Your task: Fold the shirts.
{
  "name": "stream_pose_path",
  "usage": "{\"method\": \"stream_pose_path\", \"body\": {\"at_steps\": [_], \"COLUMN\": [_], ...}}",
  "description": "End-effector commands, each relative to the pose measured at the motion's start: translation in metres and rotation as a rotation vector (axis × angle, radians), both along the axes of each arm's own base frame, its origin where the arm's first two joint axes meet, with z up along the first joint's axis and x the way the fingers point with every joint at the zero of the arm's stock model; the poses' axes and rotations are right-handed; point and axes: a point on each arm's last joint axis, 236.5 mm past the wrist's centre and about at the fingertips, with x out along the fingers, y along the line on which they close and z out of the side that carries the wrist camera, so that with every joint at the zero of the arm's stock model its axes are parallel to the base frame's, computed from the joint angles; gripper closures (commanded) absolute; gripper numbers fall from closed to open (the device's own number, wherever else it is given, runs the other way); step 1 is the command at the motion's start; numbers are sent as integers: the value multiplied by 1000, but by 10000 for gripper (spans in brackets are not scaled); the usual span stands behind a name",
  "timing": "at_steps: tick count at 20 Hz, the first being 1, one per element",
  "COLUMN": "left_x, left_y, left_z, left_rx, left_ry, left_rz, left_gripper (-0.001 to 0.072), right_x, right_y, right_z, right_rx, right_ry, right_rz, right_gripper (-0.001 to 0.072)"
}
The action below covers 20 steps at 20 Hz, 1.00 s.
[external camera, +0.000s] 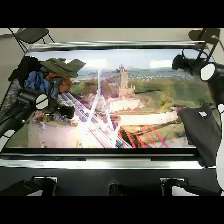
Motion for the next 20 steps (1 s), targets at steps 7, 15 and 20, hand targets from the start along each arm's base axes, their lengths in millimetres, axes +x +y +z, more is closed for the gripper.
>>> {"method": "stream_pose_path", "body": {"at_steps": [7,15,20], "left_x": [148,176,205], "left_y": [145,300,311], "left_z": [76,17,-45], "left_rx": [-95,-178,-188], "left_ry": [-392,-287,-295], "left_rz": [437,820,838], "left_gripper": [-12,-12,-12], "right_x": [0,-52,-86], "right_y": [16,68,81], "right_z": [10,-56,-82], "right_rx": [190,350,354], "right_ry": [-26,361,545], "right_rz": [-9,115,165], "right_gripper": [80,80,80]}}
